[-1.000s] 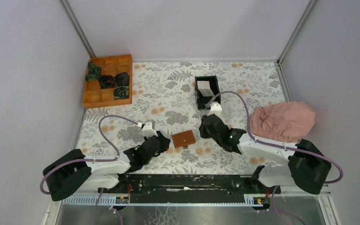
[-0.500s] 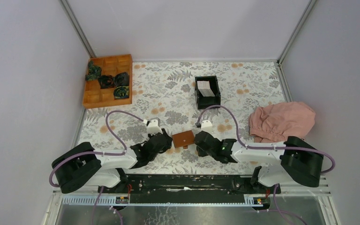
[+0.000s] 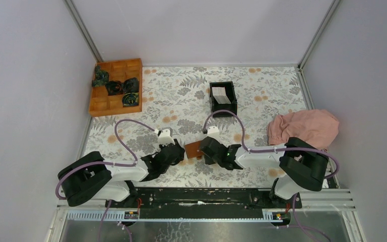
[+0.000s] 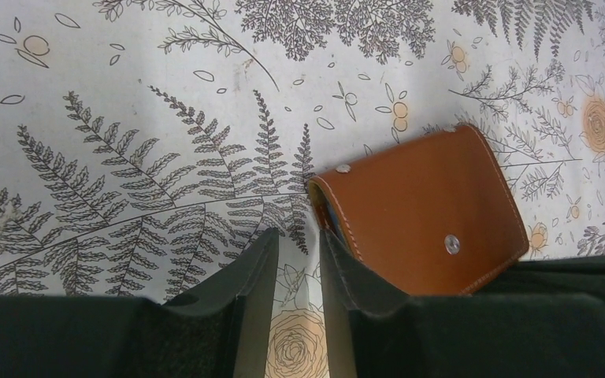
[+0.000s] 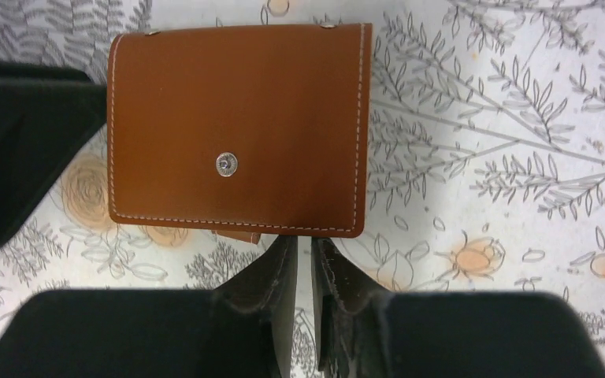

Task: Put the credit cards into the card holder
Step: Close the card holder at the center of the board.

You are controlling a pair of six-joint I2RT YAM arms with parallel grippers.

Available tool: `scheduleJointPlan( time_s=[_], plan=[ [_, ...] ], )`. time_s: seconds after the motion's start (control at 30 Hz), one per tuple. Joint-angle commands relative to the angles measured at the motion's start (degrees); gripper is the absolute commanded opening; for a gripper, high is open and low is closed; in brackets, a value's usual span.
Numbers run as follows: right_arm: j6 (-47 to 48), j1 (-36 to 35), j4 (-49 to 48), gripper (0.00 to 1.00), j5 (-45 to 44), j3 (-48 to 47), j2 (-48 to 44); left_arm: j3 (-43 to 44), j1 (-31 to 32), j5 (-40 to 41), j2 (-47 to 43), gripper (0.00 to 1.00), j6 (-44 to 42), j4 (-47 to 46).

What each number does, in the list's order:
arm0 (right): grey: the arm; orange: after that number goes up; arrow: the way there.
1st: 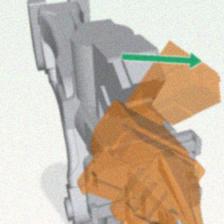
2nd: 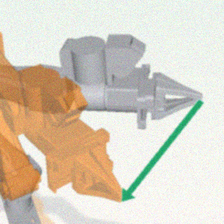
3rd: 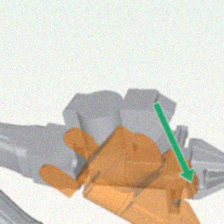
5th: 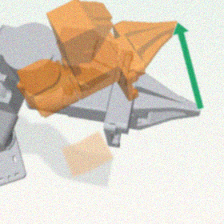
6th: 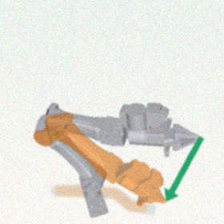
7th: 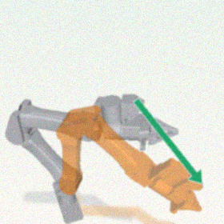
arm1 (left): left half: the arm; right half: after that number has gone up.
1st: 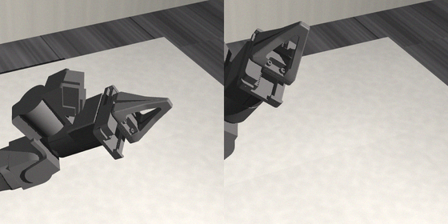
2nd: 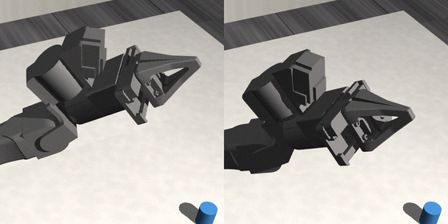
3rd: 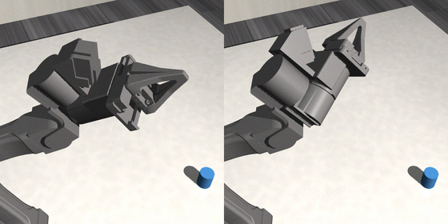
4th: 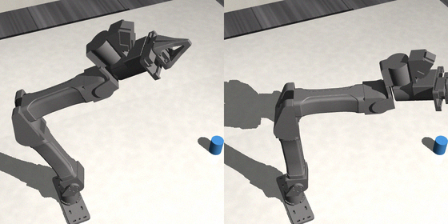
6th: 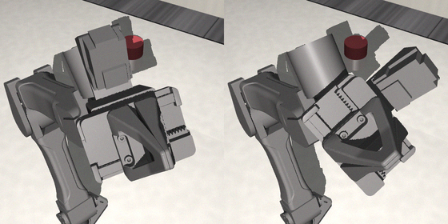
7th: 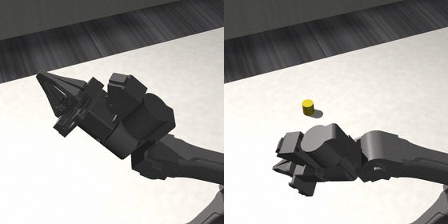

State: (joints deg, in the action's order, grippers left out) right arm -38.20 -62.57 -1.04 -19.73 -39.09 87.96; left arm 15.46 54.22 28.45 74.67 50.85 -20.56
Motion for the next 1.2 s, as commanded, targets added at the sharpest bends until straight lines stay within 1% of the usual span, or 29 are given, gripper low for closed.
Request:
scheduleJointPlan(
  time_s=[0.0,0.33,0.57,0.6,0.77,0.83,0.93,1.17],
  plan=[
    [2.19,2.45,-3.07,0.19,0.78,-4.20,2.22,-1.65,-0.10,0.20,0.02,0.33,0.69,-2.38],
    [8.21,8.50,-5.02,0.19,4.48,-11.16,9.61,-3.79,-0.14,-0.17,-1.47,0.33,2.14,-2.93],
    [11.21,9.56,-4.52,0.20,3.74,-15.21,12.46,-3.27,-0.15,-1.59,1.85,0.32,2.37,-5.55],
    [11.66,9.62,-4.32,0.22,3.14,-15.42,12.60,-3.10,-0.14,-1.67,2.48,0.32,2.47,-5.77],
    [13.60,9.65,-4.19,0.43,1.34,-12.65,9.46,-3.21,-0.12,-1.62,2.24,0.31,2.59,-5.83],
    [14.44,9.64,-5.36,0.48,2.07,-10.45,7.72,-3.42,-0.14,-1.34,1.58,0.31,2.54,-5.54],
    [15.87,9.60,-6.59,0.50,4.11,-8.52,5.20,-3.15,-0.13,-1.07,1.59,0.31,2.33,-5.31],
    [17.06,8.87,-10.18,0.50,6.88,-5.14,2.08,-2.47,-0.12,-1.51,4.13,0.31,2.50,-5.88]
  ],
)
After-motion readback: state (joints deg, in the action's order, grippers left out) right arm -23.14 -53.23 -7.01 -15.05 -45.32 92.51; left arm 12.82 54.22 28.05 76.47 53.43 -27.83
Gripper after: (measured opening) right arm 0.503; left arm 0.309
